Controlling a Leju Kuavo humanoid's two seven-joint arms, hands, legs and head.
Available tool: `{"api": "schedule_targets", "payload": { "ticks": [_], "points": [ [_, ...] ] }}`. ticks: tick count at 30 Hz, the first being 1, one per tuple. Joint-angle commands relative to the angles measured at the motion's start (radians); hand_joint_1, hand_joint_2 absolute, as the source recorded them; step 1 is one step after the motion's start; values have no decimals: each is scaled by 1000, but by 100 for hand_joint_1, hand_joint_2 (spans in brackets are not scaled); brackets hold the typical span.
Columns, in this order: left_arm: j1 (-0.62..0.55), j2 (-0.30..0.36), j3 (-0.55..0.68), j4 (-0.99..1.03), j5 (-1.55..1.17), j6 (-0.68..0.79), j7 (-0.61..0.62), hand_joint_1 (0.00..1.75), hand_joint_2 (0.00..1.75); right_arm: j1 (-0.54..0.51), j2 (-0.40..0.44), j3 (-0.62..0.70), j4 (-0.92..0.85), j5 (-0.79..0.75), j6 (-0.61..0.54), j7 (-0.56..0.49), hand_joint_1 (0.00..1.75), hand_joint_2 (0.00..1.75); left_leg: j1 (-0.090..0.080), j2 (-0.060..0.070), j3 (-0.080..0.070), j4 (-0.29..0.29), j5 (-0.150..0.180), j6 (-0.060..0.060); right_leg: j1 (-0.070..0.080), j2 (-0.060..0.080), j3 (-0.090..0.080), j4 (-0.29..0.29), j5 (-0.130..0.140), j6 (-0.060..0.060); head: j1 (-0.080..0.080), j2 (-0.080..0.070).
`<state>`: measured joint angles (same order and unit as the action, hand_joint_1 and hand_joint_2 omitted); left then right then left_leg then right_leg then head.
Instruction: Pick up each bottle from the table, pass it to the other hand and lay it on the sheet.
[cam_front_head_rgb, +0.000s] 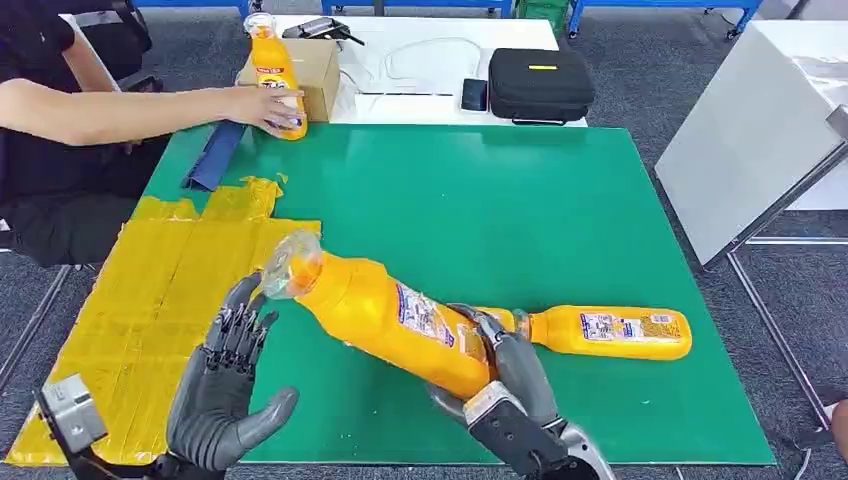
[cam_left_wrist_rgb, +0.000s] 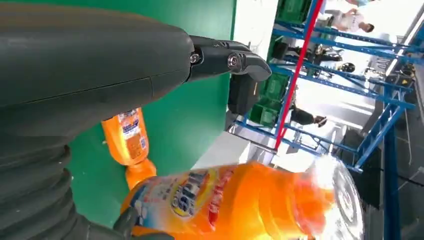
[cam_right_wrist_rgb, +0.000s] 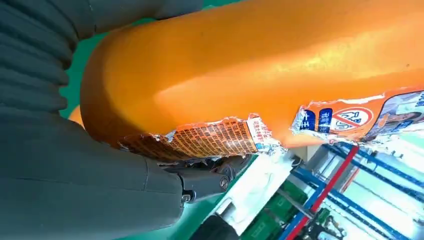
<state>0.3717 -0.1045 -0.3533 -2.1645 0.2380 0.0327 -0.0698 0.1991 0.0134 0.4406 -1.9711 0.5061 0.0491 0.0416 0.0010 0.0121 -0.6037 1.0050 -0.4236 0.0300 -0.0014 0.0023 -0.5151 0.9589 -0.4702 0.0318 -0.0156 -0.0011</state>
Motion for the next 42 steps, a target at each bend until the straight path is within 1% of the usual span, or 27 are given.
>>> {"api": "schedule_targets", "payload": {
  "ticks": [1,3,6,8,14,16,18,27,28,29,33,42],
  "points": [
    [-93,93,-110,76,64,59,28,0,175,-233,12,103,457,53,-87,-256,175,175,0,4,5,-5,2,-3,0,5,3,-4,4,-1,0,0],
    [-96,96,-116,78,82,66,33,0,175,-245,5,142,462,43,-86,-235,175,175,1,3,4,-2,1,-1,0,2,8,-2,2,0,0,0],
    [-104,96,-124,80,114,75,44,0,175,-252,-8,191,427,20,-56,-180,175,175,0,0,4,-2,2,-2,0,0,2,-1,2,-1,0,0],
    [-105,96,-125,81,114,76,44,0,175,-251,-7,195,421,19,-55,-175,175,175,0,0,3,-1,2,-2,-1,0,-1,0,2,0,0,0],
    [-122,81,-135,102,226,63,83,0,175,-286,2,230,452,15,-14,-153,175,175,0,0,2,-1,1,-1,-1,0,2,0,1,0,0,0],
    [-124,81,-136,104,225,67,80,0,175,-290,8,233,462,12,4,-145,175,175,0,0,2,-1,1,-1,-1,1,8,0,2,0,0,0],
    [-124,83,-140,105,224,70,79,0,175,-291,9,235,465,12,9,-142,175,175,0,-1,2,-1,1,-1,-1,-1,9,0,1,0,0,0],
    [-121,84,-141,104,218,77,74,2,175,-297,5,245,451,6,20,-134,175,175,-1,-1,1,-1,2,-1,-1,-1,7,1,2,0,0,0],
    [-120,88,-143,100,200,83,56,166,175,-301,2,252,445,7,20,-132,175,175,-1,-1,1,-1,2,-2,-1,-1,6,1,1,0,0,0],
    [-119,91,-145,98,193,85,49,175,175,-302,2,253,441,4,20,-128,175,175,-1,-1,1,-1,2,-1,-1,0,6,1,2,1,0,0],
    [-112,108,-151,82,123,113,0,175,175,-302,-9,260,422,3,17,-116,175,175,0,-1,0,0,1,-1,-1,-1,7,1,1,0,0,0],
    [-107,116,-158,85,129,114,-9,175,175,-290,-17,258,428,9,15,-116,175,175,0,-1,0,0,1,-1,0,-1,7,0,1,1,0,0]
  ]
}}
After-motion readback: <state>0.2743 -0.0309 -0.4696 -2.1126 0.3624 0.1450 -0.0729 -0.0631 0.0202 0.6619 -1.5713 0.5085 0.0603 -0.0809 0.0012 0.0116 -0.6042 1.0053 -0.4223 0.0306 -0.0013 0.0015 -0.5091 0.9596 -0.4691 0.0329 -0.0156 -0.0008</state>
